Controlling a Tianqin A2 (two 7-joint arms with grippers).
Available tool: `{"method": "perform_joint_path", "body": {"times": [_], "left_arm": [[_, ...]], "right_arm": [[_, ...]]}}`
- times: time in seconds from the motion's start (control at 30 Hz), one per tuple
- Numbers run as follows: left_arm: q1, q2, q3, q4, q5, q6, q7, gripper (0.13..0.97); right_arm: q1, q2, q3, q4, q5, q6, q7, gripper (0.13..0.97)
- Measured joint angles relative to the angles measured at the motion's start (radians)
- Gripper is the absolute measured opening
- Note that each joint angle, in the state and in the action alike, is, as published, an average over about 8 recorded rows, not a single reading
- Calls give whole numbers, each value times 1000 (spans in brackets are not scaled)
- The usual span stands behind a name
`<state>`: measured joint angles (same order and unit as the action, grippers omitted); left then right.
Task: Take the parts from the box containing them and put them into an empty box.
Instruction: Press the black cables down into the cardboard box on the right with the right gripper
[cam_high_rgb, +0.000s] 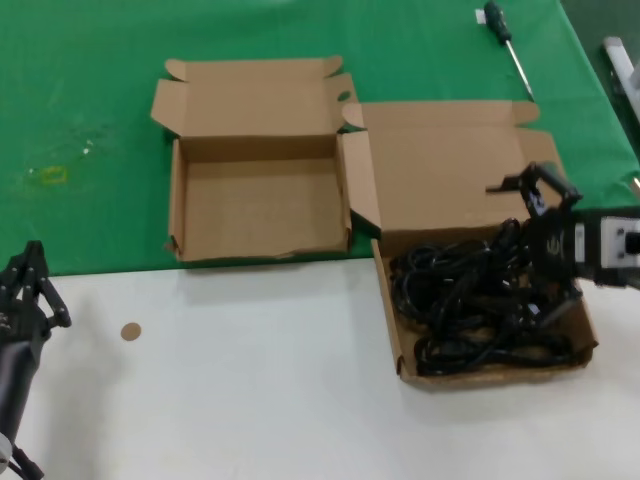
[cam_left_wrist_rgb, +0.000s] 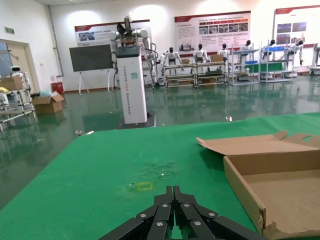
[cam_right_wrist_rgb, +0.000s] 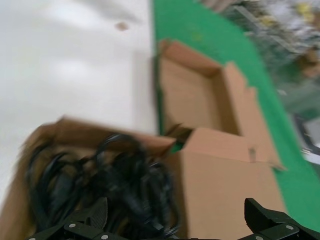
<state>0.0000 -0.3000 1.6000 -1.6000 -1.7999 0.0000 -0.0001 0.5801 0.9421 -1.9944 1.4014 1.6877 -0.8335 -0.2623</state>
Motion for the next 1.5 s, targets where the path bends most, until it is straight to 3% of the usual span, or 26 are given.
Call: {"method": "perform_joint_path", "body": {"times": [0.37,0.63,0.93,1.23,1.5], "left_arm": [[0,0,0,0,0,0,0,152],[0,0,0,0,0,0,0,152],[0,0,0,0,0,0,0,152],[0,0,0,0,0,0,0,152],[0,0,0,0,0,0,0,152]], "right_arm": [[113,-44,-37,-95,-89,-184,-157,963],[149,-90,-35,-149,-120,-213,-215,960],[154,-120,-32,-193,-149,-215,-248,894],[159,-135,-26,-207,-170,-213,-242,757],[177,-147,-21,-218,-185,-210,-235,549]]}}
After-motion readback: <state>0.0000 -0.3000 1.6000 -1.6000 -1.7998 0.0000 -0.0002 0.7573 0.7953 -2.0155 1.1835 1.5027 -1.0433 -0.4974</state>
